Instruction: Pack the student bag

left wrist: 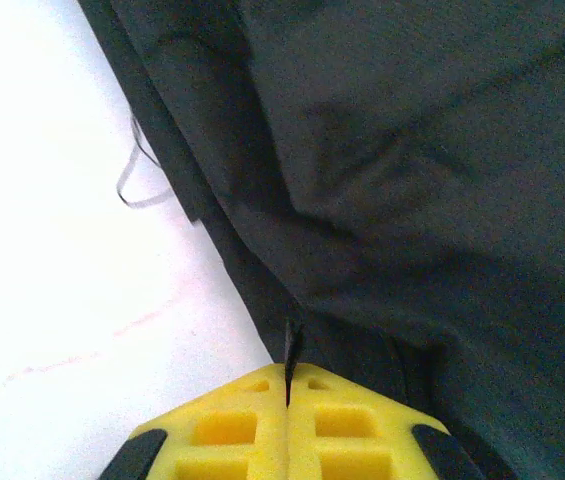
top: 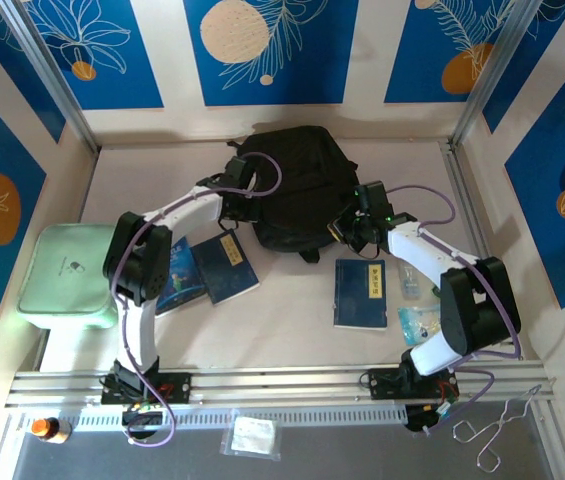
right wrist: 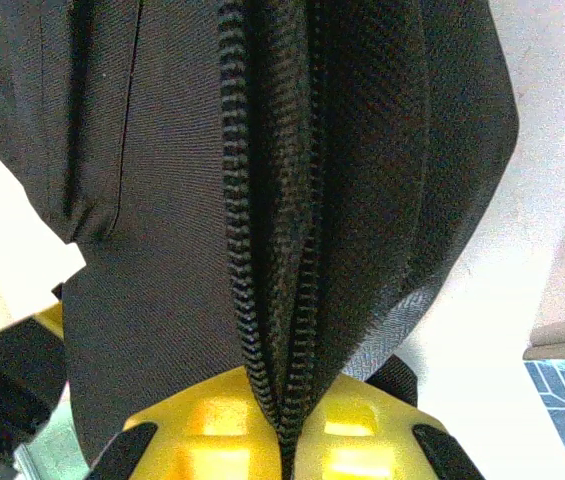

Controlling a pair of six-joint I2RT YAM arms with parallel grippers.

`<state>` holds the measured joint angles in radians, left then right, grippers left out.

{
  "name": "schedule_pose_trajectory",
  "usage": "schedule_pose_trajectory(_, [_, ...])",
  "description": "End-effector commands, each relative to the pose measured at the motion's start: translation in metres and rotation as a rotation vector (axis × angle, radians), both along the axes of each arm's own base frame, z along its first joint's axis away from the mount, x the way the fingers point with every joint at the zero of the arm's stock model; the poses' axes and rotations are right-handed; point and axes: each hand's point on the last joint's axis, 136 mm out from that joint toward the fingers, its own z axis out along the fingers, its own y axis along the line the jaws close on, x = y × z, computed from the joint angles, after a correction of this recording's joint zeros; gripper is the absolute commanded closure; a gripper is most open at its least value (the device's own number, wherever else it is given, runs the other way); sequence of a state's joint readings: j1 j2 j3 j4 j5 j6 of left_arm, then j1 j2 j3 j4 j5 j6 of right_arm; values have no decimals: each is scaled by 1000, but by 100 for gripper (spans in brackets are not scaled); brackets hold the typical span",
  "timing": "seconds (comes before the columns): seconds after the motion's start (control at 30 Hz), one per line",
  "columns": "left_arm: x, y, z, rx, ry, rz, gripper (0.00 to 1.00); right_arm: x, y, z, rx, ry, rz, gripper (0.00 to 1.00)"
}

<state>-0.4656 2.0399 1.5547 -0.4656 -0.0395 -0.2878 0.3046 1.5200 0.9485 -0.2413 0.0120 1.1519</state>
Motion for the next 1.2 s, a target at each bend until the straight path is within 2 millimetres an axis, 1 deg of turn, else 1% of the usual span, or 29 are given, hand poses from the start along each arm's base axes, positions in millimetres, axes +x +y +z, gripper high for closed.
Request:
schedule_pose_trajectory(0.0, [25, 46, -11, 105, -5, 119, 100, -2, -20, 6, -50, -21, -42, 97])
schedule_pose_trajectory(0.13, [38, 52, -12, 113, -19, 149, 100, -2, -20, 8, -35, -26, -37, 97])
schedule_pose_trajectory(0.23, [45, 53, -15, 104, -22, 169, 100, -2, -20, 7, -31, -26, -34, 96])
schedule_pose_trajectory(0.3, [47, 57, -19, 121, -19, 198, 100, -3, -20, 5, -28, -20, -32, 96])
schedule_pose_trajectory(0.37, [44, 67, -26, 157, 5, 262, 100, -3, -20, 3, -23, -19, -32, 96])
schedule_pose_trajectory(0.4, [41, 66, -30, 150, 23, 265, 100, -3, -20, 3, -19, -20, -32, 96])
schedule_pose_trajectory(0.47, [34, 59, -38, 107, 54, 244, 100, -4, -19, 2, -8, -20, -31, 96])
schedule_pose_trajectory(0.53, [23, 45, -43, 27, 84, 192, 100, -5, -18, 0, 0, -19, -26, 96])
schedule_pose_trajectory(0.6, [14, 28, -41, -63, 98, 114, 100, -6, -16, -2, 7, -12, -20, 96])
schedule_pose_trajectory(0.63, [9, 22, -39, -97, 102, 87, 100, -7, -16, -5, 9, -6, -19, 96])
schedule_pose_trajectory(0.73, [3, 21, -33, -112, 87, 58, 100, -8, -16, -11, 7, 10, -25, 96])
schedule_pose_trajectory(0.77, [4, 22, -33, -101, 83, 55, 100, -8, -17, -13, 6, 14, -27, 96])
schedule_pose_trajectory(0.9, [11, 49, -43, 33, 91, 142, 100, -10, -21, -17, -16, 23, -45, 96])
schedule_pose_trajectory(1.0, [23, 61, -45, 85, 67, 194, 100, -12, -24, -19, -24, 24, -47, 96])
schedule_pose_trajectory(1.07, [31, 65, -41, 93, 48, 219, 100, -11, -22, -18, -16, 15, -38, 96])
schedule_pose_trajectory(1.1, [35, 65, -37, 88, 40, 231, 98, -10, -20, -18, -9, 10, -31, 96])
schedule_pose_trajectory(1.17, [43, 61, -28, 66, 22, 228, 96, -7, -15, -16, 13, -16, -9, 95])
